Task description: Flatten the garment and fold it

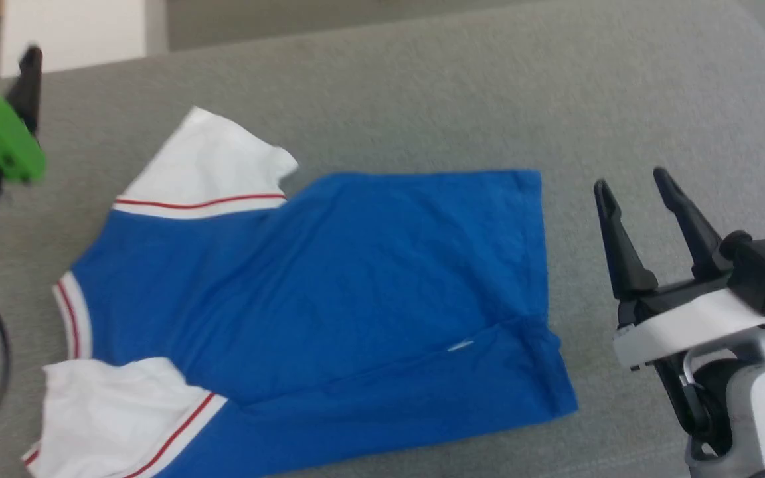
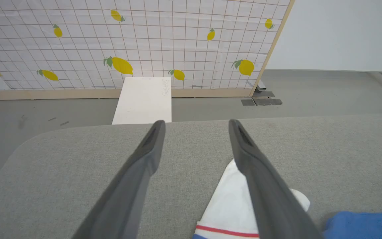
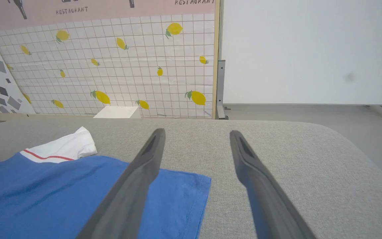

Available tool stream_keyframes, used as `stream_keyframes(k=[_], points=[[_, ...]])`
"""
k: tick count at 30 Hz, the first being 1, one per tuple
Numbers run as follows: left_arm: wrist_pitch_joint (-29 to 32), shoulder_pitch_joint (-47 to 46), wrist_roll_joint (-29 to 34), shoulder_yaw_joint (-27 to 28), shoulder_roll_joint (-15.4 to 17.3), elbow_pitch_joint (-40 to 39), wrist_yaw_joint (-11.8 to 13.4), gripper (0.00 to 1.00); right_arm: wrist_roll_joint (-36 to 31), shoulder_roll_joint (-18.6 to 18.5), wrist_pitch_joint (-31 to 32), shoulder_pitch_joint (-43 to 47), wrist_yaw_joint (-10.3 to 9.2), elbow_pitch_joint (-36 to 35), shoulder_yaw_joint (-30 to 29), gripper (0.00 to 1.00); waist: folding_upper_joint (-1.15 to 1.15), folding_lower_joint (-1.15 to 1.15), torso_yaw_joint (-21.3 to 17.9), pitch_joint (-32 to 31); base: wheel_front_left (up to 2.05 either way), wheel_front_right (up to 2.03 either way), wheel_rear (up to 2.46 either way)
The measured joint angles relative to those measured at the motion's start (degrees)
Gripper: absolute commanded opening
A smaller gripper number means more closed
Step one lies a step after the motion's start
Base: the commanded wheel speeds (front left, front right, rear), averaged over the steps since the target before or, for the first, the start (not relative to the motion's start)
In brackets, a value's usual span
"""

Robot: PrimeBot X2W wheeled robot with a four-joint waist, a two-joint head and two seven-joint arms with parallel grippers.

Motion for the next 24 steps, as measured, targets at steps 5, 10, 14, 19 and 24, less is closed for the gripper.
stream_keyframes(k=[5,10,14,19,24], points=[[9.58,-10.22,0.00,-3.24,0.35,2.82,-3.94,1.00,0.13,0.80,-1.12,-1.80,0.00,-0.09,0.91,1.00,0.00,0.00,-2.66,4.31,0.00,0.00,0.00],[20.23,-15.75,-0.65,-7.14,0.08,7.01,-7.30,1.00,0.65,1.41,-1.91,-3.00,0.00,0.37,2.31,1.00,0.00,0.01,-5.97,7.77,0.00,0.00,0.00],[27.06,-17.20,-1.35,-9.01,0.18,10.14,-8.24,1.00,1.16,1.67,-2.09,-3.55,0.00,0.79,3.21,1.00,0.00,0.01,-8.47,10.11,0.00,0.00,0.00],[33.20,-17.66,-1.49,-10.88,1.48,13.24,-8.45,1.00,2.12,1.91,-2.66,-3.91,0.00,1.46,4.31,1.00,0.00,0.01,-10.93,13.09,0.00,0.00,0.00],[38.07,-17.52,-2.58,-10.85,3.64,14.57,-7.08,1.00,2.79,2.14,-3.16,-4.53,0.00,2.45,5.16,1.00,0.00,0.00,-13.33,15.40,0.00,0.00,0.00]])
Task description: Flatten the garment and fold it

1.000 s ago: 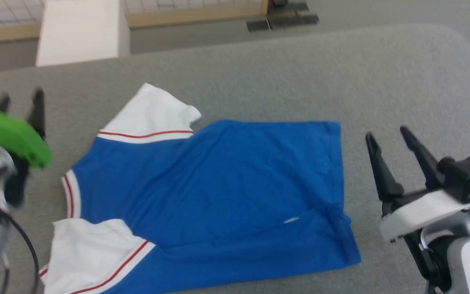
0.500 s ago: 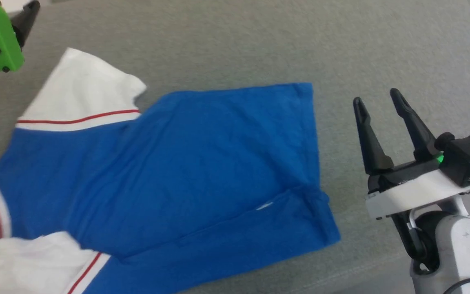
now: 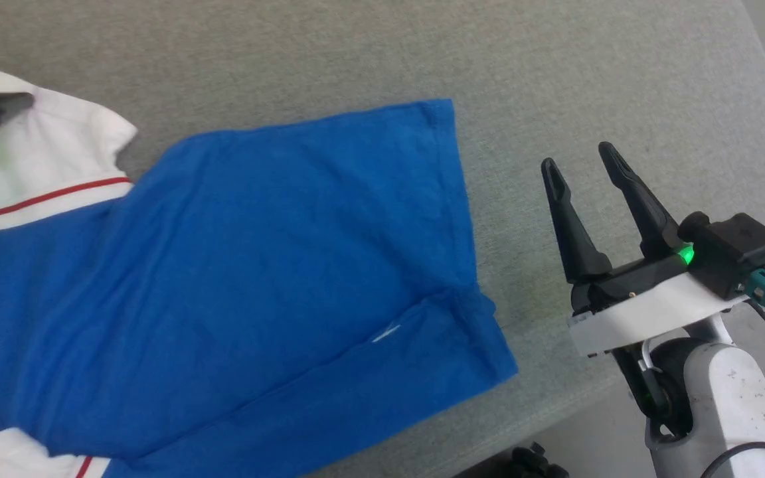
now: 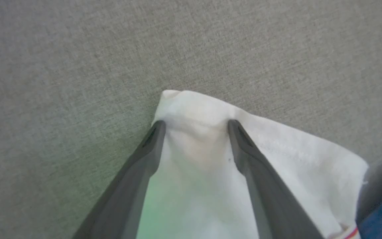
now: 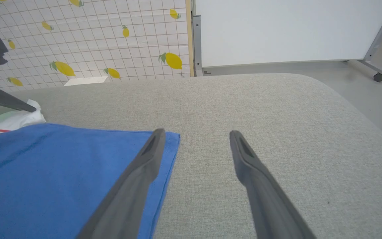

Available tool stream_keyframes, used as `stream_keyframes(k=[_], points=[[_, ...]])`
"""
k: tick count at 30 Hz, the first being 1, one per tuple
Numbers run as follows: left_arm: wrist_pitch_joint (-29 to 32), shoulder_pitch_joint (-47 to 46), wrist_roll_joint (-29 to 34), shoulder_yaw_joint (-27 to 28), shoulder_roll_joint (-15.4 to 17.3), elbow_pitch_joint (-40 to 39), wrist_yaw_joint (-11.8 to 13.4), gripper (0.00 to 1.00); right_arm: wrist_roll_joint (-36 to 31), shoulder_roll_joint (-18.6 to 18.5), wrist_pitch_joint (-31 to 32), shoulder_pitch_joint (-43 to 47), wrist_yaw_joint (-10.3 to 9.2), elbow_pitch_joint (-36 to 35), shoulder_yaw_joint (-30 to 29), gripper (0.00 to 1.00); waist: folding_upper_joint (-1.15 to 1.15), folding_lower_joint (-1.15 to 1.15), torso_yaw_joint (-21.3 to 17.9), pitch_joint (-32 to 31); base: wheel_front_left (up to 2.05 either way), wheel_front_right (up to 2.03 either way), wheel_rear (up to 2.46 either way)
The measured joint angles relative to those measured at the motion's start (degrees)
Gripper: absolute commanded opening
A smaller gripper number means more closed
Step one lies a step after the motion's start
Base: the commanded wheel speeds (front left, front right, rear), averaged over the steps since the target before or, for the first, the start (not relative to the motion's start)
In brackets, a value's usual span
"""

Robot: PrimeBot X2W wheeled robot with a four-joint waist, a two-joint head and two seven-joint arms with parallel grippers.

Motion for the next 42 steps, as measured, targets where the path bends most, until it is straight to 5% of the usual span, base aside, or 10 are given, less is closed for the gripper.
stream_keyframes(k=[3,4,5,6,20,31,42], points=[[2.48,0.03,-2.94,1.77,0.75,0.14,1.89,1.00,0.35,0.01,-0.01,-0.12,0.00,0.32,0.10,1.00,0.00,-0.01,-1.15,0.83,0.00,0.00,0.00],[3.35,0.02,-3.25,1.89,1.19,-0.20,2.24,0.45,0.41,-0.01,-0.01,-0.13,0.00,0.34,0.07,1.00,0.00,-0.01,-1.43,1.07,0.00,0.00,0.00],[4.04,0.02,-3.31,1.89,1.48,-0.67,2.40,0.07,0.42,-0.05,-0.01,-0.14,0.00,0.34,-0.03,1.00,0.00,-0.01,-1.59,1.25,0.00,0.00,0.00],[4.78,0.01,-3.33,1.96,1.81,-1.31,2.48,0.00,0.47,-0.10,-0.01,-0.16,0.00,0.36,-0.13,1.00,0.00,-0.01,-1.70,1.46,0.00,0.00,0.00],[0.38,1.69,-4.57,1.76,-1.03,-3.16,2.77,0.00,6.45,-3.18,5.12,-4.88,0.00,3.90,-0.37,1.00,0.00,0.00,0.82,-0.26,0.00,0.00,0.00],[-10.63,1.31,-2.11,0.90,-6.95,-2.32,-0.74,0.00,16.13,-11.43,26.57,-17.40,0.00,14.26,4.47,1.00,0.00,0.00,7.36,-3.98,0.00,0.00,0.00],[-15.84,-2.27,-1.76,0.71,-10.36,-3.04,-3.96,0.00,19.12,-13.46,41.84,-30.40,0.00,28.87,6.37,1.00,0.00,0.00,14.94,-3.64,0.00,0.00,0.00]])
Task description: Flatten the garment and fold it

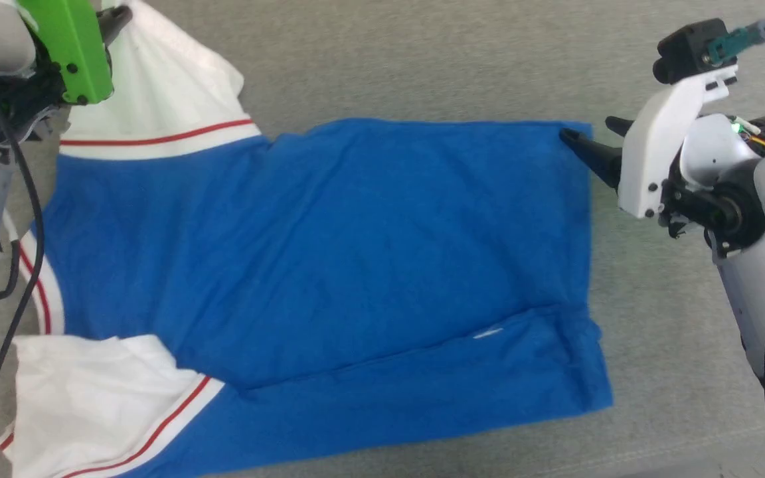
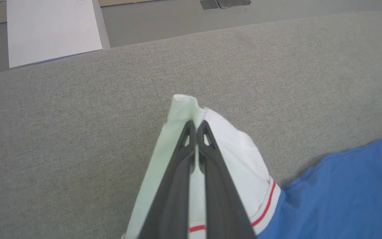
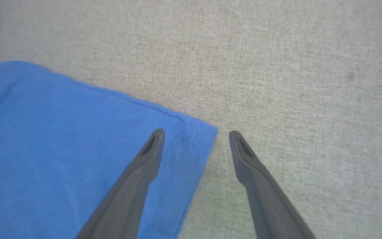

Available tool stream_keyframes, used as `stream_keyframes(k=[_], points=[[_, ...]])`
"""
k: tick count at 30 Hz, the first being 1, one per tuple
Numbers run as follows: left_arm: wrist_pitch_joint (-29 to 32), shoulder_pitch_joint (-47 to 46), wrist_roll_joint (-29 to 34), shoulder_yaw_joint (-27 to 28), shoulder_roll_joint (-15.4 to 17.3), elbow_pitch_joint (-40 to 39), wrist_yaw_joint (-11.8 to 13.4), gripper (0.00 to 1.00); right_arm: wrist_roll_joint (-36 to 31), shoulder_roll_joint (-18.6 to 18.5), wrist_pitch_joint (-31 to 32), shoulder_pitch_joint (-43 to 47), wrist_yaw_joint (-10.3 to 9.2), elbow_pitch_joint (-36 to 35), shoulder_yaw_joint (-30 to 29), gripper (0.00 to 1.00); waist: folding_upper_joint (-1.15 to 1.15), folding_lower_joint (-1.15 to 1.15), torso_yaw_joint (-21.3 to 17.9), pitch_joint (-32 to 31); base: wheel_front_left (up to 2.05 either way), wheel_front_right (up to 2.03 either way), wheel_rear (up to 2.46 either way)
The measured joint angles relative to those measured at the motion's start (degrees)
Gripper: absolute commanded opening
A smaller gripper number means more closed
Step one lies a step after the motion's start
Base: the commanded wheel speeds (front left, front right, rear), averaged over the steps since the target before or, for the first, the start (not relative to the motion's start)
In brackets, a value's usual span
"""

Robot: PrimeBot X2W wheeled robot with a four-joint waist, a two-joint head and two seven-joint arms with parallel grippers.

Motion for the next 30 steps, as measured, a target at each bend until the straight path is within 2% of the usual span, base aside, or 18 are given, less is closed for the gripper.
stream_keyframes(k=[6,7,8,9,13,18,25,30], points=[[-1.33,-0.42,0.02,-0.64,-1.33,0.27,-0.93,0.00,0.56,0.34,4.26,-3.59,0.00,7.93,1.21,1.00,0.00,0.00,2.32,1.50,0.00,0.00,0.00],[-1.69,-0.44,0.02,-0.74,-1.37,0.35,-1.10,0.00,0.85,0.16,4.85,-4.22,0.00,8.50,1.56,0.47,0.00,0.00,2.59,1.69,0.00,0.00,0.00],[-1.79,-0.47,0.02,-0.80,-1.41,0.43,-1.24,0.00,1.09,0.12,5.25,-4.53,0.00,9.00,1.88,0.07,0.00,0.00,2.77,1.81,0.00,0.00,0.00],[-1.96,-0.48,0.01,-0.89,-1.43,0.55,-1.31,0.00,1.74,0.01,5.94,-4.98,0.00,9.50,2.18,0.00,0.00,0.00,2.97,1.94,0.00,0.00,0.00],[-2.66,-0.48,-0.05,-1.12,-1.45,1.12,-1.75,0.00,3.07,-0.83,6.13,-5.72,-0.01,10.29,3.35,0.00,0.00,0.00,3.22,1.90,0.00,0.00,0.00],[-4.05,-0.38,-0.44,-1.14,-1.49,1.93,-2.00,0.00,3.85,-1.78,3.42,-5.85,-0.01,10.39,5.68,0.00,0.00,0.00,3.27,0.92,0.00,0.00,0.00],[-8.95,2.98,-1.94,0.21,-1.40,2.63,-2.32,0.00,3.82,-2.81,-6.92,-4.46,0.00,9.66,8.25,0.00,0.00,0.00,3.64,-3.15,0.00,0.00,0.00],[-13.18,8.40,-5.66,3.10,-1.65,1.91,-2.32,0.00,4.68,-5.76,-12.45,-1.63,0.00,8.58,7.32,0.00,0.00,0.00,4.59,-7.44,0.00,0.00,0.00]])
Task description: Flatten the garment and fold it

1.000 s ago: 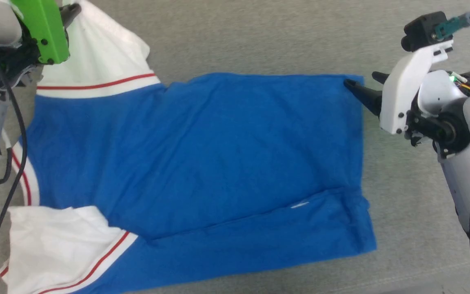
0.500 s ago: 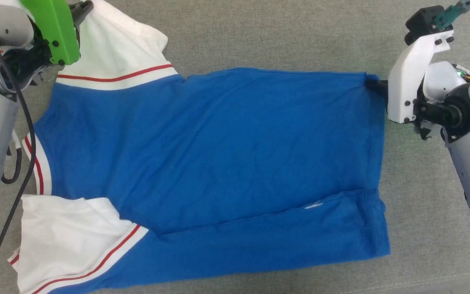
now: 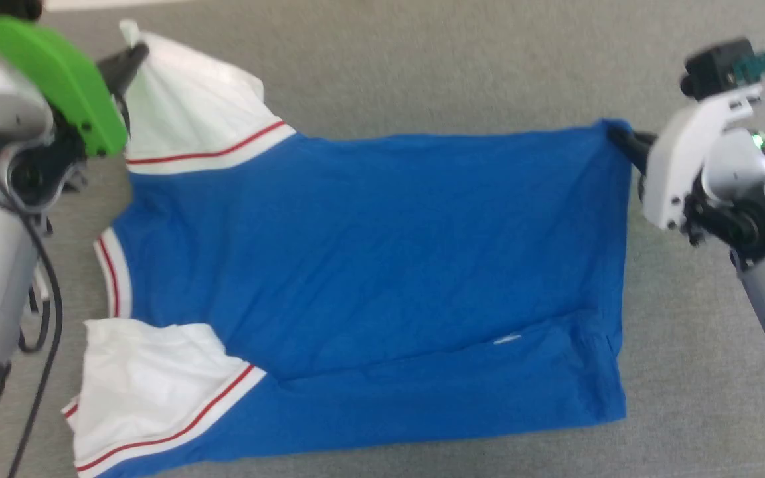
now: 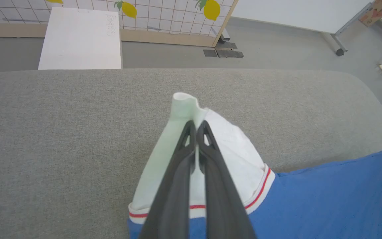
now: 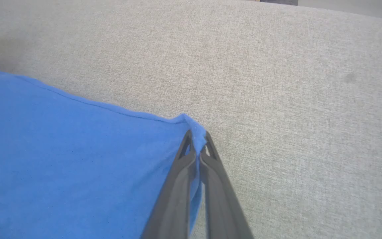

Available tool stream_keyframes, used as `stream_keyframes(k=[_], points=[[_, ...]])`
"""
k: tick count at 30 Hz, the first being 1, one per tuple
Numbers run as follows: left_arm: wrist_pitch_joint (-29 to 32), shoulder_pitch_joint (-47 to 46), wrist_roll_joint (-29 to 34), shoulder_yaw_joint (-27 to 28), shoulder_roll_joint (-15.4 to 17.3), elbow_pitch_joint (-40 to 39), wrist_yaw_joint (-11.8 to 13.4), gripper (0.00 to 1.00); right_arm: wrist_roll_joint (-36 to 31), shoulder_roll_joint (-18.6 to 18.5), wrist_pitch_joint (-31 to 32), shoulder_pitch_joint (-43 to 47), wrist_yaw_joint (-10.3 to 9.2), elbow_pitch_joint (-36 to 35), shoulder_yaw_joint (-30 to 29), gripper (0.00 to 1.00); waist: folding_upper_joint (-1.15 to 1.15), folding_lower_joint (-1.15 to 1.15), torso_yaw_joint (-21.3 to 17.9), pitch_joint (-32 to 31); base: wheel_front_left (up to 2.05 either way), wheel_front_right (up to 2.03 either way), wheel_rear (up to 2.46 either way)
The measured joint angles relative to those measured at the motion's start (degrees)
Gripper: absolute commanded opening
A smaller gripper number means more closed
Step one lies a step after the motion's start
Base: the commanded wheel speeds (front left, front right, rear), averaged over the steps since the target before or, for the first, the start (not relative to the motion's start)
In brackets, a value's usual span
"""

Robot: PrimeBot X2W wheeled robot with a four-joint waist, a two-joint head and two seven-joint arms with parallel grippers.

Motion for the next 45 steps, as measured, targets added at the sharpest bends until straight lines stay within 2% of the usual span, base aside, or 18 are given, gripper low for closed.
stream_keyframes(k=[6,14,22,28,29,30,31,32,35,40,45], points=[[-5.98,10.24,-2.98,4.00,1.79,-4.23,1.02,0.00,1.30,-1.20,-3.04,6.92,0.00,-1.64,-1.41,0.00,0.00,0.00,1.54,-5.07,0.00,0.00,0.00],[-13.56,33.00,-6.78,8.43,4.05,-14.52,6.42,0.00,2.23,-0.44,-5.59,19.31,0.01,-4.38,-3.92,0.00,0.00,0.00,3.69,-10.70,0.00,0.00,0.00],[-17.35,51.60,-11.40,10.54,3.08,-23.46,10.73,0.00,2.79,1.55,-10.17,28.07,0.01,-3.75,-7.42,0.00,0.00,0.00,5.57,-13.26,0.00,0.00,0.00],[-18.11,57.89,-12.55,9.51,0.75,-23.57,12.22,0.00,1.42,2.45,-13.23,33.20,0.01,-2.81,-9.06,0.00,0.00,-0.01,5.90,-13.86,0.00,0.00,0.00],[-18.53,58.19,-12.48,9.26,0.44,-23.05,12.39,0.00,1.02,2.68,-13.26,33.99,0.01,-2.68,-9.14,0.06,0.00,0.00,5.83,-13.95,0.00,0.00,0.00],[-18.82,58.37,-12.37,9.12,0.26,-22.67,12.55,0.43,0.44,2.80,-13.38,34.62,0.01,-2.68,-9.07,0.40,0.00,-0.01,5.75,-14.03,0.00,0.00,0.00],[-18.76,58.49,-12.35,8.70,0.18,-22.18,12.66,0.73,-0.21,2.99,-13.77,35.39,0.01,-2.76,-9.07,0.82,0.00,-0.01,5.65,-14.18,0.00,0.00,0.00],[-18.74,58.63,-12.30,8.27,0.05,-21.82,12.66,1.00,-0.69,3.15,-13.93,36.00,0.01,-2.83,-9.06,1.00,0.00,-0.01,5.51,-14.31,0.00,0.00,0.00],[-19.36,58.68,-11.61,7.77,-0.45,-21.12,12.84,1.00,-2.42,3.66,-13.91,37.70,0.00,-3.99,-8.87,1.00,0.00,0.00,5.13,-14.84,0.00,0.00,0.00],[-20.97,58.69,-8.42,6.48,-0.58,-21.49,14.51,1.00,-3.76,4.43,-14.01,41.31,0.01,-8.38,-10.00,1.00,0.00,0.00,4.73,-16.04,0.00,0.00,0.00],[-23.61,58.20,-4.92,6.34,-0.07,-24.38,15.44,1.00,-7.55,4.42,-14.60,44.45,0.01,-16.05,-14.82,1.00,0.00,-0.01,4.65,-17.24,0.00,0.00,0.00]])
